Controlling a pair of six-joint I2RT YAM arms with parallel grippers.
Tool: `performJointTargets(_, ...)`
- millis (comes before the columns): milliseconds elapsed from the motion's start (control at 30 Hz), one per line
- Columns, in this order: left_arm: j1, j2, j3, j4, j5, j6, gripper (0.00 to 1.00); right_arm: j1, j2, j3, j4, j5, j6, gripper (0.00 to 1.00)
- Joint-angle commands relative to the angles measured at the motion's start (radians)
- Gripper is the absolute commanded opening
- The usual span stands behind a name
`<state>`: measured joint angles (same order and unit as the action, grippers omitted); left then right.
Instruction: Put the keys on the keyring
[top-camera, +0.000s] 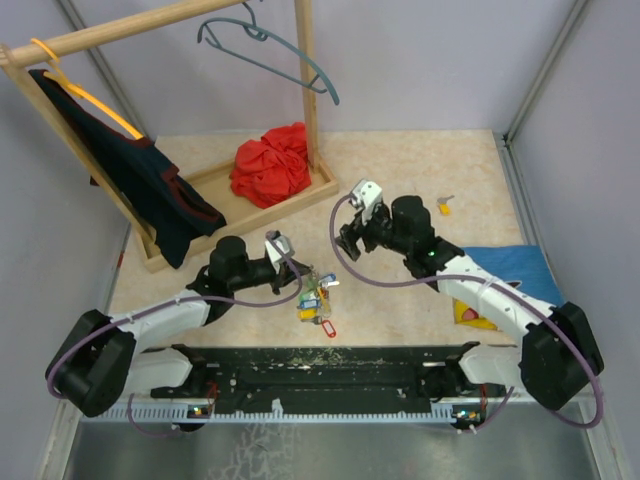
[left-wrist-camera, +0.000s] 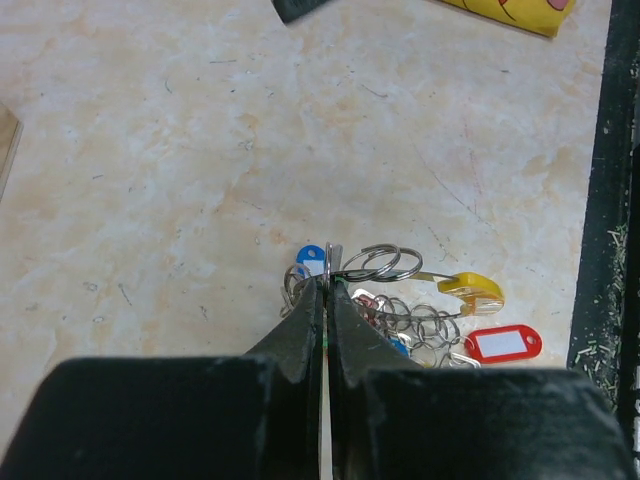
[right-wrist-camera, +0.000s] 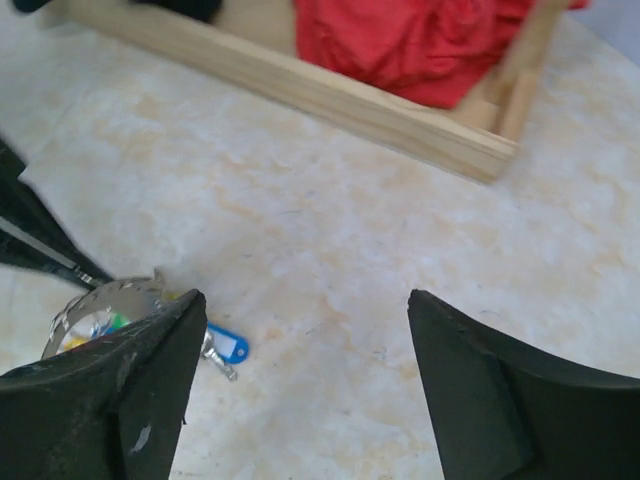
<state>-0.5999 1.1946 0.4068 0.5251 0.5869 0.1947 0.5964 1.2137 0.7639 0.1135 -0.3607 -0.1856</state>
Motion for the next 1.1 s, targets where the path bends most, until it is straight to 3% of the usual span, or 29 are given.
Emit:
performJointTargets(0, 0.005, -0.022, -0.006, 0.066, -0.038, -0.051, 0.01, -0.015, -0.026, 0.078, -0.071, 0.325, 0.142, 0.87)
performJointTargets(100, 0.005, -0.021, -0.007, 0.083, -0.044, -0.089, 0.01, -0.037, -0.019, 0.097, -0.101, 0.378, 0.146, 0.93)
performJointTargets(300, 0.006, -0.043, -0.012, 0.076, -0.122, -0.155, 0.01, -0.176, 0.044, 0.125, -0.115, 0.436, 0.190, 0.92)
performJointTargets(633, 0.005, -0.050, -0.030, 0.100, -0.148, -0.198, 0.01, -0.457, 0.302, 0.298, -0.172, 0.438, 0.208, 0.78)
performJointTargets(1067, 0.005, -0.055, -0.022, 0.055, -0.153, -0.161, 0.01, -0.637, 0.684, 0.555, -0.290, 0.313, 0.188, 0.63)
